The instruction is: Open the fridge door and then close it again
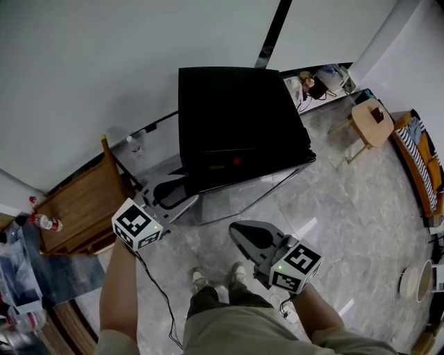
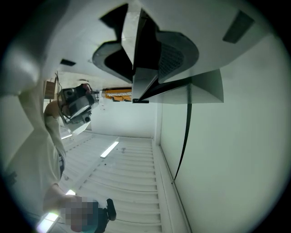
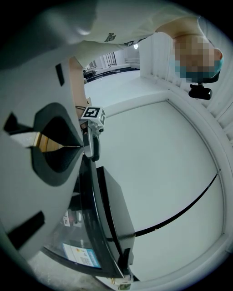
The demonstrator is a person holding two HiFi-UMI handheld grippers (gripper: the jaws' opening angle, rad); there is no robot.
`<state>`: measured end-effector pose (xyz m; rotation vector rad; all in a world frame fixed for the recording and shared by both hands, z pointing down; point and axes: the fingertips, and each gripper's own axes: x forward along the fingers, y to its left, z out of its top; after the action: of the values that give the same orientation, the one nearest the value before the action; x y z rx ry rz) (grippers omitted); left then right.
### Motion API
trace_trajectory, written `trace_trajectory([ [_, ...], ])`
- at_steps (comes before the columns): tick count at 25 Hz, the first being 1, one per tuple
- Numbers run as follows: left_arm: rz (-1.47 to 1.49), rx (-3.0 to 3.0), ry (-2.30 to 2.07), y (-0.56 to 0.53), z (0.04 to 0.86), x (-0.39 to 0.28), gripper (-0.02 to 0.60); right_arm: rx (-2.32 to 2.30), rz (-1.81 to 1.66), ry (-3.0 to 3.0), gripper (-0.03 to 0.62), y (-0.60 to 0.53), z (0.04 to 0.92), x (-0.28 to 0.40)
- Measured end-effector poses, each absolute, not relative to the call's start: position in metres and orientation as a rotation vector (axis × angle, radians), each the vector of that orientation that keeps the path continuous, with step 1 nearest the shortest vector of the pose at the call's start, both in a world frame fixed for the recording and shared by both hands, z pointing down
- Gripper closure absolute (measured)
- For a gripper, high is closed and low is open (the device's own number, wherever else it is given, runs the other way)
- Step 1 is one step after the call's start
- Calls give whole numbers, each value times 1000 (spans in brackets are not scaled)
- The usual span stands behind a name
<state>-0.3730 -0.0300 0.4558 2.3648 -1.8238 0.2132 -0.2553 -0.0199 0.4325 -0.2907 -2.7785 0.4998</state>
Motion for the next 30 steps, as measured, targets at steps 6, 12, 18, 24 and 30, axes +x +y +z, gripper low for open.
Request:
trace_trajectory([
  [6,205,2309,-1882,-25,457,-369,403,-300,492,-2779,597,-5,432,-247],
  [12,189,2271,-1912,-18,456,-353,403,-266,462,-2774,597,-3,432,-229],
  [18,204,2244,-1946,-9,455,-336,405,-220,310,-2760,597,0,430,-216],
  [24,187,2186,-1985,-3,454,-319,405,-124,305,-2780,597,-7,423,-199],
  [30,158,2143,-2012,8,453,-290,410,-72,315,-2792,597,-13,416,-175],
])
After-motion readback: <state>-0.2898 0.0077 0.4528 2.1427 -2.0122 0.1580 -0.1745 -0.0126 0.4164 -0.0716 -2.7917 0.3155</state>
